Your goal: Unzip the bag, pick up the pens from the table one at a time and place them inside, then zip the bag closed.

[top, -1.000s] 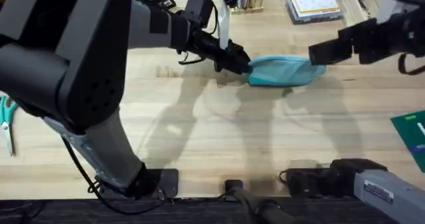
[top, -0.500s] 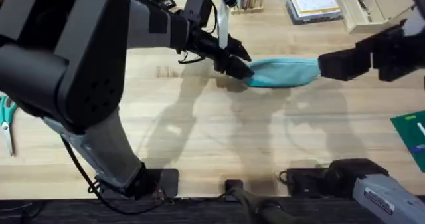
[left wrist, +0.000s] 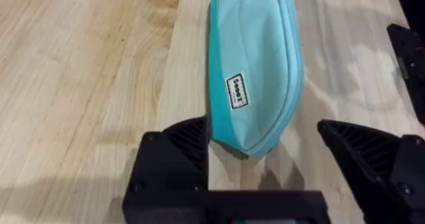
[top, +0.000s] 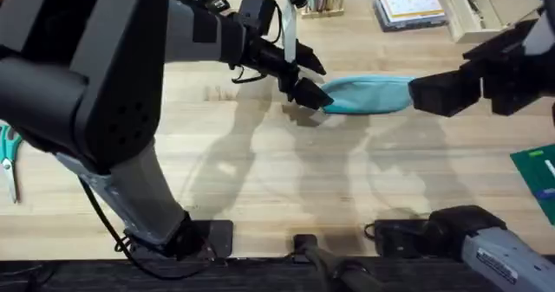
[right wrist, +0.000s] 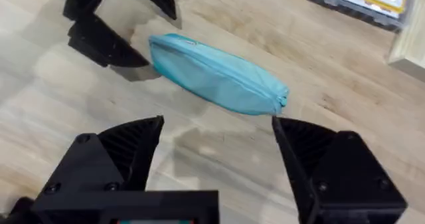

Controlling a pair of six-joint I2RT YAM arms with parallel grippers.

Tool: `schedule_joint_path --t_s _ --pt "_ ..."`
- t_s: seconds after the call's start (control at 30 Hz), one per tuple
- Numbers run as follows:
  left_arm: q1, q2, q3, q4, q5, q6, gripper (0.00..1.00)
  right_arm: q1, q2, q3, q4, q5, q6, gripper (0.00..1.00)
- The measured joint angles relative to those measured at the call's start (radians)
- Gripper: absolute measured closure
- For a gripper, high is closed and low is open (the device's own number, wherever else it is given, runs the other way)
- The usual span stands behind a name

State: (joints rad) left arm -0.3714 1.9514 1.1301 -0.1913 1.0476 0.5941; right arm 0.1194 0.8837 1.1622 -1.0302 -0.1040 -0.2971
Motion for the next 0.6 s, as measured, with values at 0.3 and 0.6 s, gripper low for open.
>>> schedule_joint_path --t_s 0.3,0.6 --pt "0.000 0.000 0.000 0.018 -0.032 0.000 0.015 0.022 0.000 0.000 0.000 0.000 -0.019 0.003" --pt "0.000 -0.137 0.000 0.042 -0.137 -0.006 0.014 0.022 0.000 0.000 0.000 0.000 -0.019 0.003"
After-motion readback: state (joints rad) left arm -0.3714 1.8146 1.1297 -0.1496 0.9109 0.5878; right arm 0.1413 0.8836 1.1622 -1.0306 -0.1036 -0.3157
